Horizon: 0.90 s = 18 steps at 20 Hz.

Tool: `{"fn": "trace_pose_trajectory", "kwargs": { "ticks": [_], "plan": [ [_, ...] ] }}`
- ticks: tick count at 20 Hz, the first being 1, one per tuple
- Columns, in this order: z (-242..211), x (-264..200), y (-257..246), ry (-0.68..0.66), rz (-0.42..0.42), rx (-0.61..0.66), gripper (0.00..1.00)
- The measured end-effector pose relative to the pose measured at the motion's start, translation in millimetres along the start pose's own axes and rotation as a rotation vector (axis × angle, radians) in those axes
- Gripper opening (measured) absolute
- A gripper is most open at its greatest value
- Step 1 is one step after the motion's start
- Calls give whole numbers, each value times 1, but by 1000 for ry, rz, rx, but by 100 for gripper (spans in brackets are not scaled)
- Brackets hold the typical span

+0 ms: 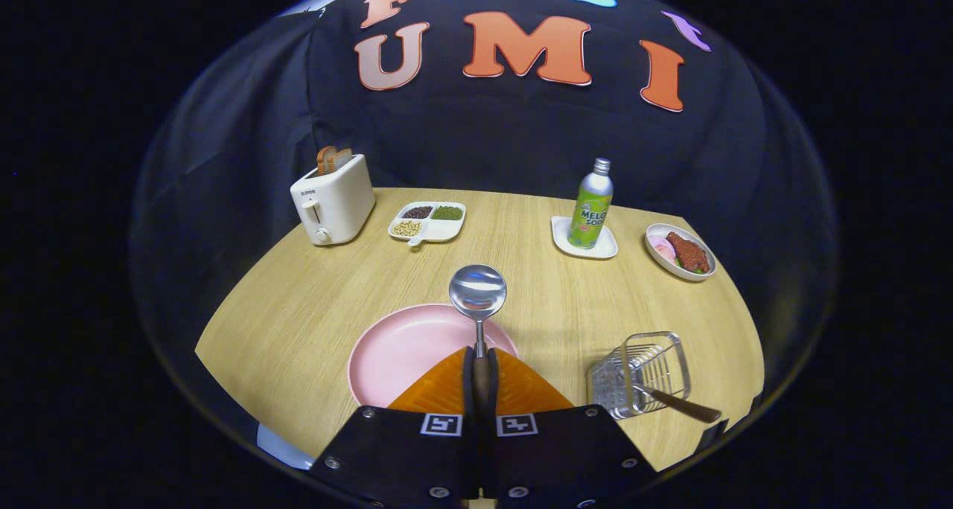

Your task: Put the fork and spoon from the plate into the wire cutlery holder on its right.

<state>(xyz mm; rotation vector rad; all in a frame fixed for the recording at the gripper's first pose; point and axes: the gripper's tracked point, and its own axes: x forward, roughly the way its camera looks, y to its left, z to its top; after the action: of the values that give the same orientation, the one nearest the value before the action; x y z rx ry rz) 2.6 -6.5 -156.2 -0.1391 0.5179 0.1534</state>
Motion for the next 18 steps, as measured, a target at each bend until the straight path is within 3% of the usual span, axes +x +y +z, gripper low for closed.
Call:
{"fn": "trace_pose_trajectory", "kwargs": {
  "ticks": [3, 8, 18],
  "plan": [
    [14, -13, -34, 16, -50, -9, 2],
    [24, -35, -90, 103, -132, -127, 2],
    [-18, -65, -153, 463, -130, -192, 2]
  ]
}}
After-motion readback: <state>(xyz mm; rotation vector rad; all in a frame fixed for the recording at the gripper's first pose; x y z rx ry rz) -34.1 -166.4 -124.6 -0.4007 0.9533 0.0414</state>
